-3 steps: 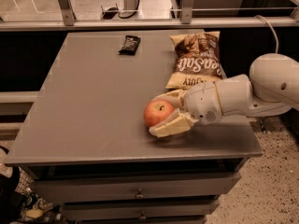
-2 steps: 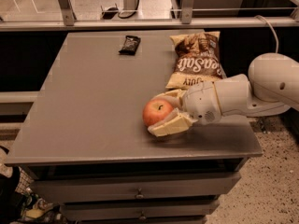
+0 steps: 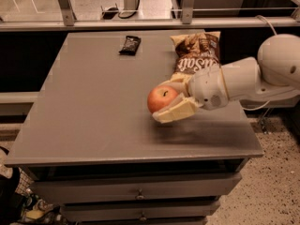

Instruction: Move apple near rxbar chocolate

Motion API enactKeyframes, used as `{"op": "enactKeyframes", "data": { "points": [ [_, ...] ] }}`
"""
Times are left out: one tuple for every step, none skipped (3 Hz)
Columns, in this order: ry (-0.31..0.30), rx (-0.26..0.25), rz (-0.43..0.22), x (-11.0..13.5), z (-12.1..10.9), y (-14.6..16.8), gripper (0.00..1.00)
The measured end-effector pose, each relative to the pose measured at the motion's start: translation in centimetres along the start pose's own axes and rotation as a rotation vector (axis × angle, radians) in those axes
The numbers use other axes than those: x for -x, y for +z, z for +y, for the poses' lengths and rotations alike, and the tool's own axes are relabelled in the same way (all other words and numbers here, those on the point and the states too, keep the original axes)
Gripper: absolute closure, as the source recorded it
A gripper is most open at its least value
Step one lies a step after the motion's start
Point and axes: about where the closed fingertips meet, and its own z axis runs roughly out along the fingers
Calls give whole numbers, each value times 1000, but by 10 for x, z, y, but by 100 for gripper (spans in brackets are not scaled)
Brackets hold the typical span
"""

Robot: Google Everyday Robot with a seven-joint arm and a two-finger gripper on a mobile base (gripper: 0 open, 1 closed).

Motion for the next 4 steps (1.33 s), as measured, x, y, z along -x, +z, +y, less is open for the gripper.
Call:
{"op": "enactKeyframes", "data": {
  "points": [
    [26,-68,38,38,-44,-35,100],
    [63,-120,54,62,-87,-55,100],
    [139,-197,30,75,-137,-70,100],
    [207,-287,7,81,-176,-76,100]
  ]
}}
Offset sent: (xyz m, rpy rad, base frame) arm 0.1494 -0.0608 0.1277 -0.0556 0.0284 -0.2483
